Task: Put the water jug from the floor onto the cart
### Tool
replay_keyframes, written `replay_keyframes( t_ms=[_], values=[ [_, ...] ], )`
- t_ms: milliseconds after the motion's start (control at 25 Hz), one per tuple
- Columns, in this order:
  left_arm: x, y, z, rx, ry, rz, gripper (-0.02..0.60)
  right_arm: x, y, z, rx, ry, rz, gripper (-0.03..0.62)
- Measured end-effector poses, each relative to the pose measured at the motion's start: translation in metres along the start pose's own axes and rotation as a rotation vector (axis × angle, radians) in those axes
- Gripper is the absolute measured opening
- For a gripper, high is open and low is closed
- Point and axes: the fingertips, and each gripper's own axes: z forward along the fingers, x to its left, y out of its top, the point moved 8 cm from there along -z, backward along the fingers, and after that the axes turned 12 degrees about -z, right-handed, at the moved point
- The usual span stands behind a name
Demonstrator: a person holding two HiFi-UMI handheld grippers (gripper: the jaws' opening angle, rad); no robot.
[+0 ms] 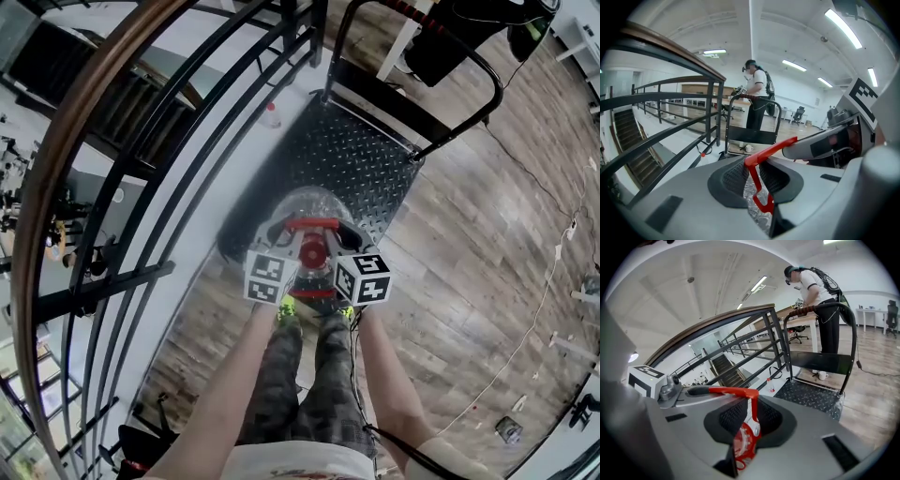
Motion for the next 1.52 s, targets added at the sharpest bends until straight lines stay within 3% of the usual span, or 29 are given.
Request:
replay_keyframes(
  t_ms=[440, 760, 840, 960, 1520],
  values=[
    [0.023, 0.019, 0.036, -0.018, -0.023, 0.014, 0.067, -0.024, 0.016, 0.035, -0.044, -0.005, 0.014, 0.060],
    [0.038, 0.025, 0.051, -0.014, -0.013, 0.009, 0.069, -0.030, 0.027, 0.058, -0.053, 0.015, -0.039, 0.063],
    [0.038, 0.026, 0.052, -0.008, -0.010, 0.015, 0.069, -0.031, 0.028, 0.059, -0.053, 0.018, -0.027, 0.112],
    [0.041, 0.026, 0.050, -0.019, 0.000, 0.002, 0.073, -0.030, 0.027, 0.062, -0.044, 0.023, -0.021, 0.140],
    [0.067, 0.013, 0.028, -0.010, 0.091, -0.071, 0.138, -0.028, 0.037, 0.069, -0.035, 0.024, -0.051, 0.138]
  ],
)
